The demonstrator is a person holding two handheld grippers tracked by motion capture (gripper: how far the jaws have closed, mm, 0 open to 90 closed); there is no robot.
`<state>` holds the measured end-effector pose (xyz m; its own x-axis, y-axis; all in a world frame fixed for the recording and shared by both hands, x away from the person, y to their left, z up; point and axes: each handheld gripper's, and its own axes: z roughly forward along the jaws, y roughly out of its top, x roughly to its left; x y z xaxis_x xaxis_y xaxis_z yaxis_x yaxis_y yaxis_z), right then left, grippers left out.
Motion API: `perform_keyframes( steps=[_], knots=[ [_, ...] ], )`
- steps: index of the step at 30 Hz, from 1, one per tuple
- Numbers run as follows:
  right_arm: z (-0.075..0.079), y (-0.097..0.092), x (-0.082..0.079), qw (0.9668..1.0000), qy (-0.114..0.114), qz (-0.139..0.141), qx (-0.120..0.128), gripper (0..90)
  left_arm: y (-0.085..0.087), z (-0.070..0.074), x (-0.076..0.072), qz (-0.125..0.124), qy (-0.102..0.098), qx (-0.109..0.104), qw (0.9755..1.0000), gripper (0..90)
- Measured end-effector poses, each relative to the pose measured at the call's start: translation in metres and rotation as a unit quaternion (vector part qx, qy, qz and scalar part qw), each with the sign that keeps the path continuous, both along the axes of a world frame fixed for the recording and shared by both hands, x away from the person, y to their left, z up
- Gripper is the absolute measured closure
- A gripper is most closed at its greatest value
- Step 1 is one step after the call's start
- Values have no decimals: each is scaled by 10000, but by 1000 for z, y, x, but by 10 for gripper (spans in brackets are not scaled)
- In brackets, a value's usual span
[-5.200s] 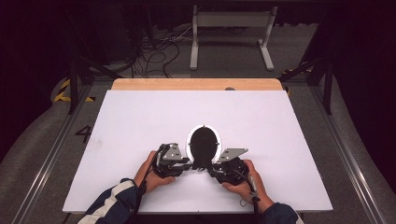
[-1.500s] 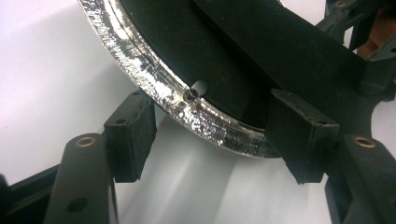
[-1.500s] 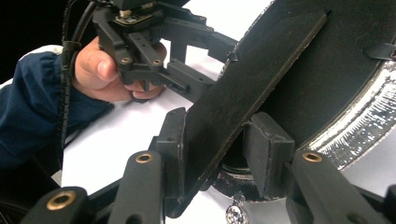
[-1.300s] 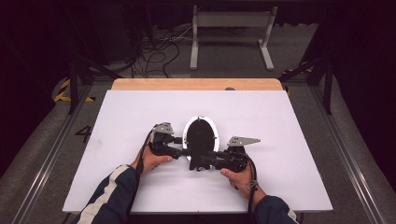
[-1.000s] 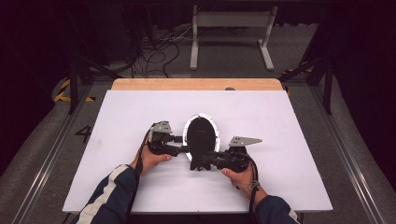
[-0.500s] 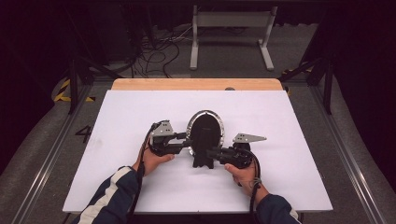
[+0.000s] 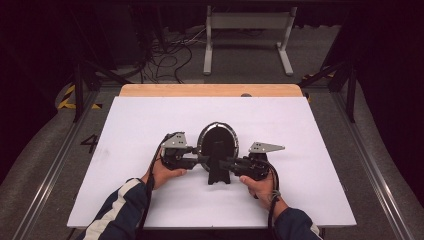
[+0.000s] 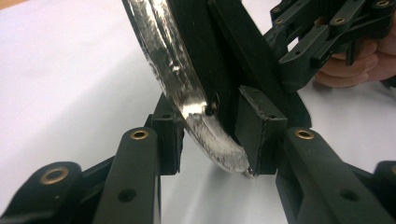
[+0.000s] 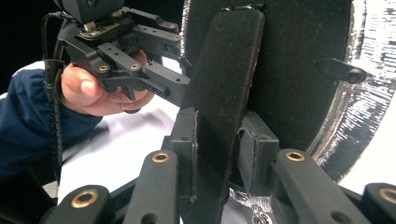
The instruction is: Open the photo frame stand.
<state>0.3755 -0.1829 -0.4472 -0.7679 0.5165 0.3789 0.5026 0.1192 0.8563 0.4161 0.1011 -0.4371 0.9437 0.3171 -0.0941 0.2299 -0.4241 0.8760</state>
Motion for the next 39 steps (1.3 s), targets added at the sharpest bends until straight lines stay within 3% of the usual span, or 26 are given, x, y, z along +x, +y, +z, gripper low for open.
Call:
perform_keyframes(
  steps=[4,9,11,15,17,20,30,34,39],
  knots=[
    [1,1,-1,10000,-42,7,66,707,-1,4,-3,141,-207,148,9996,626],
    [7,0,-3,9999,-117,41,100,708,-4,9,-8,402,-617,262,9969,664],
    [7,0,-3,9999,-134,11,73,709,-5,9,-10,492,-755,276,9955,668],
    [9,0,-3,9998,-183,-32,-31,708,-7,10,-10,731,-1101,406,9904,726],
    [8,0,-3,9998,-164,-90,-97,716,-7,7,-8,731,-1069,357,9909,735],
    [7,1,-3,9995,-197,-134,-196,716,-9,8,-11,734,-1194,454,9891,734],
    [4,5,-6,9989,-232,-114,-393,747,-9,4,-9,689,-977,351,9922,675],
    [4,8,-8,9984,-248,-38,-505,762,-14,-1,-7,621,-931,550,9922,641],
    [3,9,-8,9985,-269,-38,-480,763,-17,-6,-5,657,-1005,739,9900,667]
  ],
)
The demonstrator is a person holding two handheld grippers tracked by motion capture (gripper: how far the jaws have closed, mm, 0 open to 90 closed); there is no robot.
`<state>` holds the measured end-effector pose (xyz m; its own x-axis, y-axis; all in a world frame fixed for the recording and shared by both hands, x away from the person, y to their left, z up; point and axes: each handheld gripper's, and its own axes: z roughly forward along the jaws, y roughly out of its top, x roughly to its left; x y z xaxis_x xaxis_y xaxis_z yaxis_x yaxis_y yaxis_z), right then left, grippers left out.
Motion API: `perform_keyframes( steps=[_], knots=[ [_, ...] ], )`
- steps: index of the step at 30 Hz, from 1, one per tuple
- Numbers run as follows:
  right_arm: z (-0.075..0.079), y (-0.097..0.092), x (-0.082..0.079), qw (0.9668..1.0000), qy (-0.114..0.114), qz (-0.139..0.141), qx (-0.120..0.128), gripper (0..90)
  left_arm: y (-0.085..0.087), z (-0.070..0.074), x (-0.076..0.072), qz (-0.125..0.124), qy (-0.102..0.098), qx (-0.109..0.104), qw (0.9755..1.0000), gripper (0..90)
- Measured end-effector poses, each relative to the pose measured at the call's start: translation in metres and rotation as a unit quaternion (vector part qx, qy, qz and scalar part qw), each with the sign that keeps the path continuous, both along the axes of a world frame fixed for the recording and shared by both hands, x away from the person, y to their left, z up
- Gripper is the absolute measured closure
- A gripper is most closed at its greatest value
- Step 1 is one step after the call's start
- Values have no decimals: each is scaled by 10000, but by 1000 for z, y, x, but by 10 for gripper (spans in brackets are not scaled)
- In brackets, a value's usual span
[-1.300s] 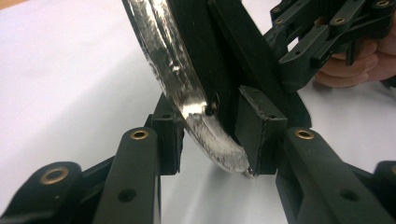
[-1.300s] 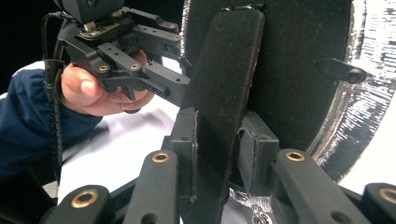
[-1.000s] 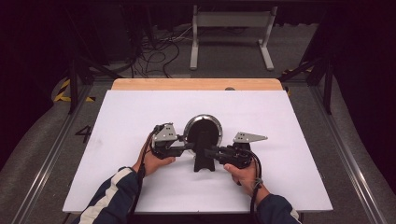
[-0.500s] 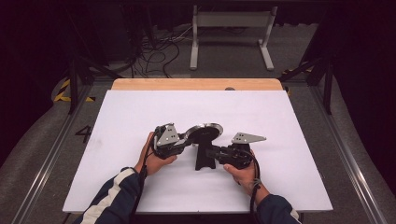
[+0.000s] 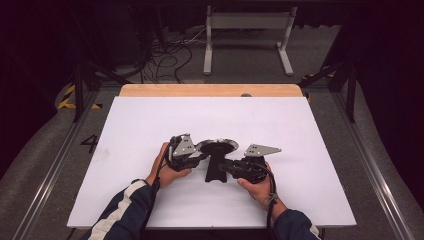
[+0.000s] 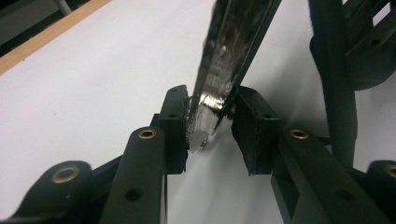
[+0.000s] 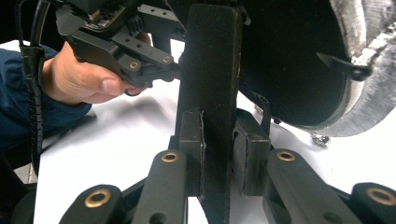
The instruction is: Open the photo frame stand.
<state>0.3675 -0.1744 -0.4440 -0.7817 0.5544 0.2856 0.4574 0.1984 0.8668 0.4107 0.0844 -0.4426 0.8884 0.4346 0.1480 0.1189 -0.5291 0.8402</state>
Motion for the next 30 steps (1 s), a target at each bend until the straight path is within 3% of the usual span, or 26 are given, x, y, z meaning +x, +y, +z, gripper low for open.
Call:
perform_keyframes(
  steps=[5,9,24,30],
  knots=[
    [0,-1,0,10000,-15,-9,-3,764,-2,0,-1,42,-180,137,9997,670],
    [-1,1,-1,10000,-38,7,-70,763,-4,-1,-1,219,-321,259,9989,668],
    [-2,3,0,9997,-65,-165,-193,753,-11,-5,11,340,-492,392,9974,653],
    [-3,2,2,9988,-75,-343,-344,771,-15,-5,18,518,-521,457,9963,646]
  ],
)
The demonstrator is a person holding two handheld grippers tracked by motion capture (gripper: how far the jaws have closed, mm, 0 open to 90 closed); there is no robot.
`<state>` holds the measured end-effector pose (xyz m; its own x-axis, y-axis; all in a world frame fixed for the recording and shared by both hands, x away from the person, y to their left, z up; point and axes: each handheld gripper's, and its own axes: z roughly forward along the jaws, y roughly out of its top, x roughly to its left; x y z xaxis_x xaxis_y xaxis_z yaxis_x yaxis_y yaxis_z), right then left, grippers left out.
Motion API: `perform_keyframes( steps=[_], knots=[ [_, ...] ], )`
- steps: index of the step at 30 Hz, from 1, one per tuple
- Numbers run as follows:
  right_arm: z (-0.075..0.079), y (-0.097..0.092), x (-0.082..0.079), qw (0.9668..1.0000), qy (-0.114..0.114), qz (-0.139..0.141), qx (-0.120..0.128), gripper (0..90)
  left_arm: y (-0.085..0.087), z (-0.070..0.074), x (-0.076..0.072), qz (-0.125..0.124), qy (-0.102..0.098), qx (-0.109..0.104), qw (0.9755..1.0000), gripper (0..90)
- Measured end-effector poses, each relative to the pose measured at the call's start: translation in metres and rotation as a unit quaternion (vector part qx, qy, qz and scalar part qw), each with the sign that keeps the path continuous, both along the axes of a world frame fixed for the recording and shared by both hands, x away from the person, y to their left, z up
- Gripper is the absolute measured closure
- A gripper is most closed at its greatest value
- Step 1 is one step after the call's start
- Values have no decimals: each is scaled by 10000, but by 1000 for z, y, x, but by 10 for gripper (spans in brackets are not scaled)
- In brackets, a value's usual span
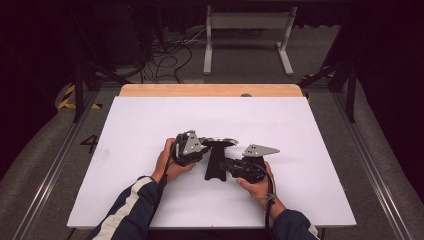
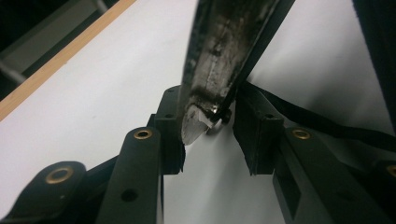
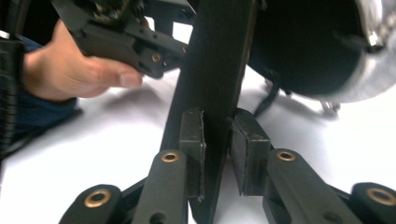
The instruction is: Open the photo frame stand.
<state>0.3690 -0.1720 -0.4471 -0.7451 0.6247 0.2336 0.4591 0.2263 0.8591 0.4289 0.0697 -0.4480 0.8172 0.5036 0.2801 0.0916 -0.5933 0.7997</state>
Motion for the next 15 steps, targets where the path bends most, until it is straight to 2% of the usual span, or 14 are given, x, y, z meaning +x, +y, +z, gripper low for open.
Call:
perform_keyframes(
  steps=[1,3,7,10,12,13,14,15],
  knots=[
    [0,-1,1,10000,-28,-54,-76,777,0,0,2,-9,8,-19,10000,646],
    [-2,-3,2,9999,22,-111,0,781,0,-1,3,-31,14,-49,10000,647],
    [-3,-4,3,9999,27,-105,-19,781,0,0,3,23,26,-46,10000,642],
    [-4,-3,2,9999,46,-129,-93,770,0,0,2,152,58,-50,9999,618],
    [-4,-3,0,9998,-20,-95,-187,761,5,1,3,213,93,-81,9997,584],
    [-4,-3,-1,9997,-21,-101,-205,755,10,3,3,193,179,-210,9994,576],
    [-3,-4,-1,9996,-57,-94,-257,751,10,3,3,193,179,-210,9994,566],
    [-3,-4,-2,9995,-85,-91,-303,750,18,4,2,271,186,-260,9991,561]
  ],
)
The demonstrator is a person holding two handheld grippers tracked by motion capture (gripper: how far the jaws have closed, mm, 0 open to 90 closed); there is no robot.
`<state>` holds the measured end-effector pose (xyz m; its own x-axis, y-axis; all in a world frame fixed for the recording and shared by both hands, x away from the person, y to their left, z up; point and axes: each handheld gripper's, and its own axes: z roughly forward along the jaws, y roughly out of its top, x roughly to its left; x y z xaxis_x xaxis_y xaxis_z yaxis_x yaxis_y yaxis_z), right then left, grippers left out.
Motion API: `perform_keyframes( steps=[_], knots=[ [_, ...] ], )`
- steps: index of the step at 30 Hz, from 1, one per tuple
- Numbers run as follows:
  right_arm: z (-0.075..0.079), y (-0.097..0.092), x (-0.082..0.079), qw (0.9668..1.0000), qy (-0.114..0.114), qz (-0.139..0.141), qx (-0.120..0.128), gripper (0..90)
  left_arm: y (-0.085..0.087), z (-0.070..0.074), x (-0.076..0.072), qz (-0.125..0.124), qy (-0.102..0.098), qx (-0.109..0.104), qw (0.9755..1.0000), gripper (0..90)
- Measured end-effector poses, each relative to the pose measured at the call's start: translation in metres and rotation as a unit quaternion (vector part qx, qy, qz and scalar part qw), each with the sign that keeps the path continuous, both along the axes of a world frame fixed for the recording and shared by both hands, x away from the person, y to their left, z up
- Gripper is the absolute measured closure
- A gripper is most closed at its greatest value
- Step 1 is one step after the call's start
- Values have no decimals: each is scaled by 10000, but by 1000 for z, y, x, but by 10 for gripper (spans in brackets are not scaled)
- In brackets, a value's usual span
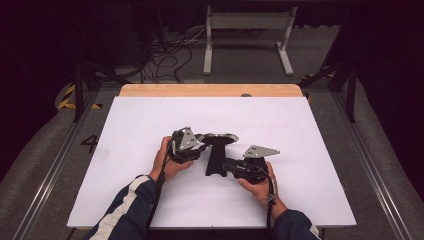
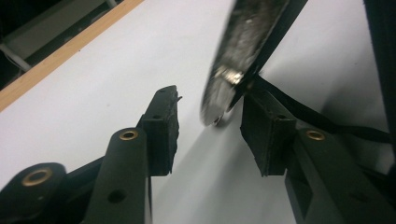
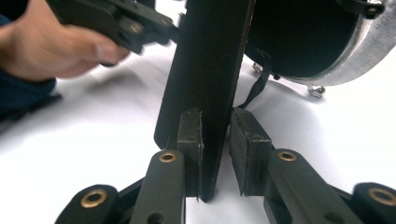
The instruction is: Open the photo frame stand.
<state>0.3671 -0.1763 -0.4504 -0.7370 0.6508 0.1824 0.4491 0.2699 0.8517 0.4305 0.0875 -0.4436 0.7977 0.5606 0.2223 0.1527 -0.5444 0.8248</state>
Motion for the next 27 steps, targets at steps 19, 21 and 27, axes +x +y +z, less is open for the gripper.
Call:
perform_keyframes(
  steps=[19,21,27],
  knots=[
    [13,-7,-15,9979,-499,-67,-411,765,86,16,-49,-28,99,-196,9998,342],
    [14,-9,-15,9978,-518,-76,-400,770,91,17,-51,-1,100,-245,9996,331],
    [19,-10,-16,9966,-672,-131,-464,801,100,16,-51,63,142,-313,9994,314]
  ],
)
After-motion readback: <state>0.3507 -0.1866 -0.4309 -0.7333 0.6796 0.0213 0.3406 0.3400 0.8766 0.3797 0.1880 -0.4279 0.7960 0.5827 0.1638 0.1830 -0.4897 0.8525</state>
